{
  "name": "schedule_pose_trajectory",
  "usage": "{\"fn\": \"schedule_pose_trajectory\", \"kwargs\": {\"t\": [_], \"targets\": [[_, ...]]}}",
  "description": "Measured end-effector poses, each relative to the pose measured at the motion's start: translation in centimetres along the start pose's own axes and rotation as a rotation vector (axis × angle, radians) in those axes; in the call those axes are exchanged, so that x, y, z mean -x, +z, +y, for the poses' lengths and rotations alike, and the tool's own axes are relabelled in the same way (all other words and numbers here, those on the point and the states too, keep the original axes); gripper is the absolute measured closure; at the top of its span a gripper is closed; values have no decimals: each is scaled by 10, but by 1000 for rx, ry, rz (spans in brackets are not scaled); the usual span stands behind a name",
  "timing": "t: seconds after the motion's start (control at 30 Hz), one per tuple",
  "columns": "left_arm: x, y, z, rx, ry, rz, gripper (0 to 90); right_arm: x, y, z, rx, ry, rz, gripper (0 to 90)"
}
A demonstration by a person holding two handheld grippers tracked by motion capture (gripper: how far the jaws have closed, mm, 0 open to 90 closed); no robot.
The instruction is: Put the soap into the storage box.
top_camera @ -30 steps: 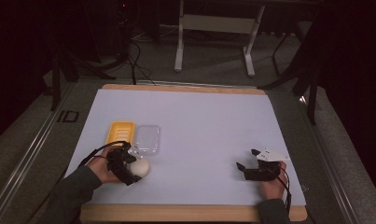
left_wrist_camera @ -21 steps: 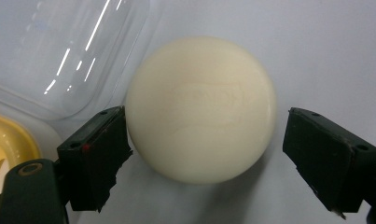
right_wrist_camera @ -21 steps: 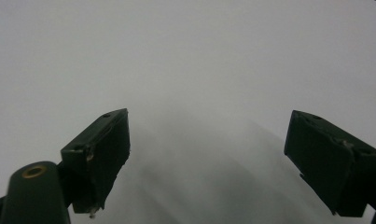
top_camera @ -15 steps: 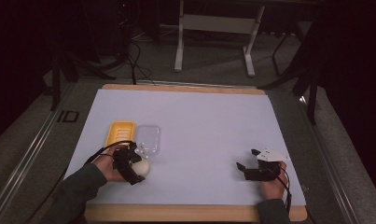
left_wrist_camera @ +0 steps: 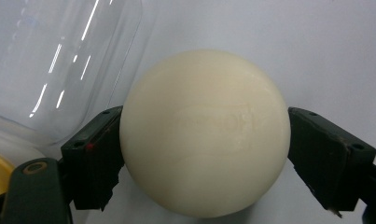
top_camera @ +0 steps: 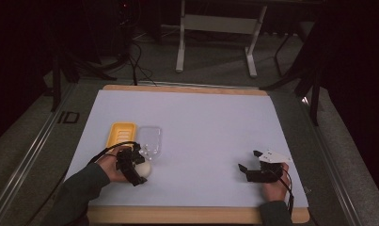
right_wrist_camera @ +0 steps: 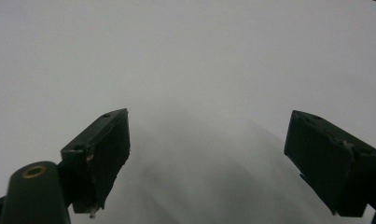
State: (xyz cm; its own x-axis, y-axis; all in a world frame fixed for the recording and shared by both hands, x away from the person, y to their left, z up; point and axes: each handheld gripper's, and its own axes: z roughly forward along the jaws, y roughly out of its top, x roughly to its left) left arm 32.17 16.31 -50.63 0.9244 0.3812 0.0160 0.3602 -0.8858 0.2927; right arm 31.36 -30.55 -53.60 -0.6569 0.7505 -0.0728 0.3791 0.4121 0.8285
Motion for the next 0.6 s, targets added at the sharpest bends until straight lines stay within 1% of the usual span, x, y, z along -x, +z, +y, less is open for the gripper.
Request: {"fn": "schedule_pose_trajectory", "kwargs": {"t": [0.3, 0.53, 0.6], "targets": [[-1, 0, 3, -22, 9, 6, 202, 0, 0, 0, 0, 0, 0, 139], [0, 2, 8, -58, 35, 19, 220, 0, 0, 0, 0, 0, 0, 139], [0, 2, 9, -62, 35, 19, 220, 0, 0, 0, 0, 0, 0, 139]]}}
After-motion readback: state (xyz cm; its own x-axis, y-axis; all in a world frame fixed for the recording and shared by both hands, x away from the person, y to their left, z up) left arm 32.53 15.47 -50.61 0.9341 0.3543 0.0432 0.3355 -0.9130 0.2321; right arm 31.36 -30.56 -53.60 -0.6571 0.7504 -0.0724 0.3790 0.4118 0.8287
